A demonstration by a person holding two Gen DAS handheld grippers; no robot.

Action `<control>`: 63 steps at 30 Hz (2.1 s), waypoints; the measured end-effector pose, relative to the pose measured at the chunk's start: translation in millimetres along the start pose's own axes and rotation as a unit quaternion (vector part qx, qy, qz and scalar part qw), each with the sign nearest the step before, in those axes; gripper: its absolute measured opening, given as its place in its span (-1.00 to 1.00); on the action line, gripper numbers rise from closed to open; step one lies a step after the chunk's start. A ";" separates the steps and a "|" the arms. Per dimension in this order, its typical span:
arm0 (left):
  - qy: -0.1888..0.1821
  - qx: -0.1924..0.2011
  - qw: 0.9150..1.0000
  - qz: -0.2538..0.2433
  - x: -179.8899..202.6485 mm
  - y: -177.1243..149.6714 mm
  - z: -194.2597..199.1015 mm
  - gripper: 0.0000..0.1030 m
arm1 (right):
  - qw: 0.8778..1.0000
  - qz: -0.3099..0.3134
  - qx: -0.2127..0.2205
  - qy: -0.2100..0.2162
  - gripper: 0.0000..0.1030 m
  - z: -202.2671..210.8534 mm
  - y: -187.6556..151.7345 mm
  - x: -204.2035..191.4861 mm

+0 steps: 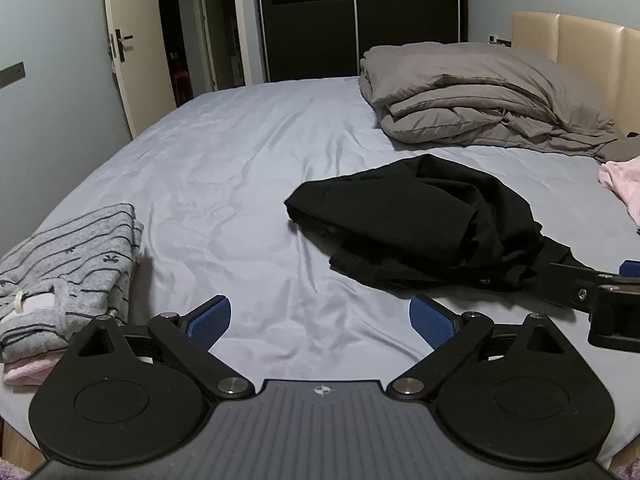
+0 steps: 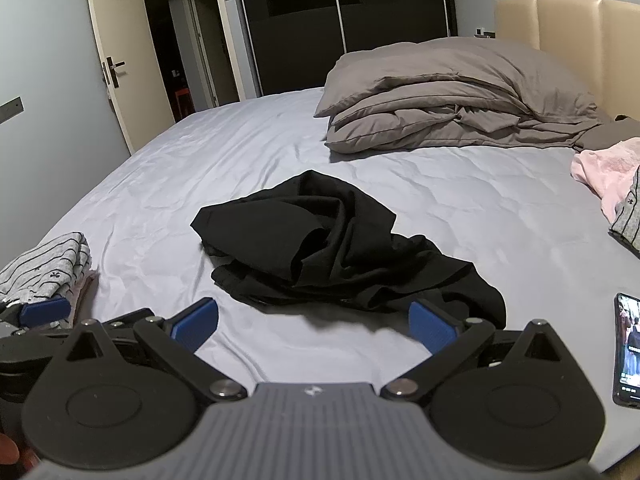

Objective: Fold clothes
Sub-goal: 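Move both grippers toward the crumpled black garment on the bed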

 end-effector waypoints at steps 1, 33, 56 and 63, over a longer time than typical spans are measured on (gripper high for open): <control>0.000 0.000 1.000 0.001 0.0 -0.2 0.0 0.90 | 1.000 0.000 -0.001 0.001 0.99 0.2 -0.3 -0.5; -0.004 -0.022 1.000 0.016 -1.4 -8.3 -2.0 0.90 | 1.000 0.008 -0.019 -0.002 0.99 -7.0 -8.4 -4.1; -0.006 -0.031 1.000 0.002 5.8 -12.5 -2.1 0.90 | 1.000 0.001 -0.027 -0.012 0.99 -13.8 -10.3 5.6; -0.005 -0.034 0.999 0.001 6.8 -12.3 -2.8 0.90 | 0.999 0.009 -0.029 -0.013 0.99 -16.2 -12.7 4.7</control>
Point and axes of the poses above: each gripper's, at about its wrist camera, not at the fingertips, and z roughly against the way its jaws point, x to its right, y to its top, the point moved 9 cm from there along -z, roughly the way its jaws point, and after that the axes turned 4 degrees about -y, right-handed, at the moved point
